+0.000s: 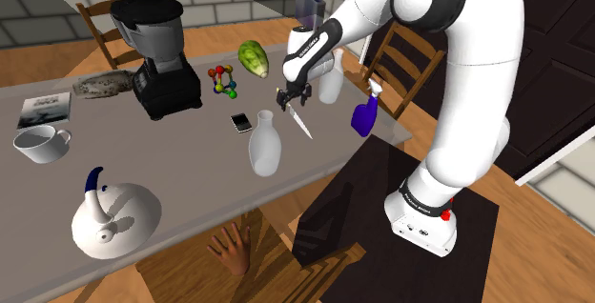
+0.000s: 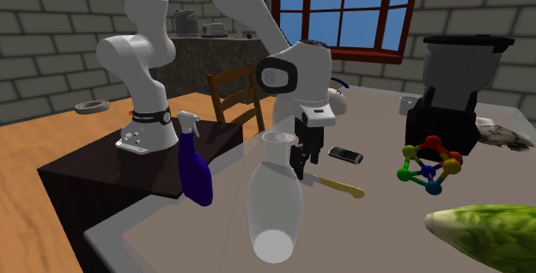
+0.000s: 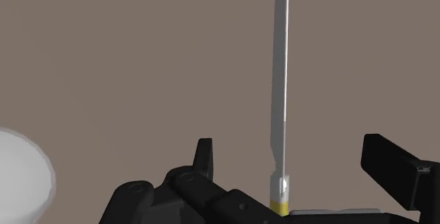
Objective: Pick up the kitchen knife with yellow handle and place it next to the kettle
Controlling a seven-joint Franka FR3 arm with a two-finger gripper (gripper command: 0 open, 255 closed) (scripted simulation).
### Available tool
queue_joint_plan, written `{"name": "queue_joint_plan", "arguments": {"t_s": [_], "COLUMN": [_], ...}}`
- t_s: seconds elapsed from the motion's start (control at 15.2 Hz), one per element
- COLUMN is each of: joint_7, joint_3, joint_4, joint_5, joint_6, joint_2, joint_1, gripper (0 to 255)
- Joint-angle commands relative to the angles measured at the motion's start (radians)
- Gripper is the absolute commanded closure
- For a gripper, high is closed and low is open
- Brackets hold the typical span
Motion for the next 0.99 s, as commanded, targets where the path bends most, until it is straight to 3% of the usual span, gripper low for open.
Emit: {"name": "queue_joint_plan", "arguments": {"t_s": [0.0,0.73,0.79,0.92], "joint_7": [0.001,0.001,0.001,0.001], "joint_3": [0.000,0.000,0.000,0.000], "joint_4": [0.007,0.017,0.017,0.017], "joint_5": [0.000,0.000,0.000,0.000], "joint_6": [0.020,0.054,0.054,0.054], "joint_2": [0.027,0.070,0.070,0.070], "joint_1": [0.000,0.000,0.000,0.000], "gripper": [0,0,255,255]}}
